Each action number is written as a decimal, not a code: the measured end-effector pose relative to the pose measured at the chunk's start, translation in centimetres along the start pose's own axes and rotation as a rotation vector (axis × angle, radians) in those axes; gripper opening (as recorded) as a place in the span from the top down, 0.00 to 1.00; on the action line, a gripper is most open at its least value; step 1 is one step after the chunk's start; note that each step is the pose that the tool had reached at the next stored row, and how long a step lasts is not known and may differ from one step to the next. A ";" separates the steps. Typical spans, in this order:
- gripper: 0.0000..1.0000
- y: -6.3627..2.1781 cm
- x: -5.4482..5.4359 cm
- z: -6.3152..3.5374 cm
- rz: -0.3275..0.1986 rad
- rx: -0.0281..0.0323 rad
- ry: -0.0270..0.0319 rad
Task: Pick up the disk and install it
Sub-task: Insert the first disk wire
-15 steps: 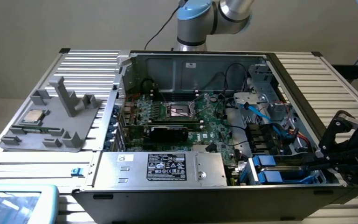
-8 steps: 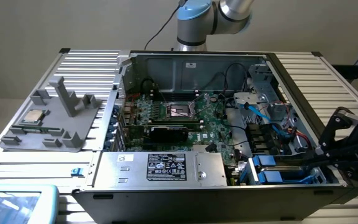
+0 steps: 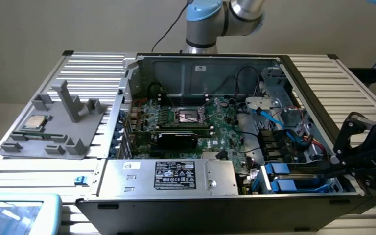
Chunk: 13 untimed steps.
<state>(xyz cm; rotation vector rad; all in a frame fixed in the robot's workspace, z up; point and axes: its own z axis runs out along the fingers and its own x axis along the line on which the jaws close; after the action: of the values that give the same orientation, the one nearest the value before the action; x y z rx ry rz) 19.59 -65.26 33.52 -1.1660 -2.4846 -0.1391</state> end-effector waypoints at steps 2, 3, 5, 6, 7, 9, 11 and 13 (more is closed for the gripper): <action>0.85 0.07 0.1 0.03 0.005 0.0101 -0.0154; 0.85 0.07 0.1 0.03 0.005 0.0101 -0.0155; 0.85 0.07 0.1 0.04 0.006 0.0103 -0.0156; 0.85 0.08 0.1 0.04 0.006 0.0110 -0.0164; 0.85 0.08 0.1 0.02 0.007 0.0128 -0.0189; 0.85 0.12 0.2 0.00 0.008 0.0158 -0.0228; 0.85 0.16 0.4 -0.10 0.011 0.0209 -0.0298; 0.85 0.20 0.5 -0.19 0.014 0.0267 -0.0380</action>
<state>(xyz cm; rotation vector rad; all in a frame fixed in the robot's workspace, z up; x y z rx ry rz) 19.48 -64.78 33.90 -1.1859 -2.5027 -0.0804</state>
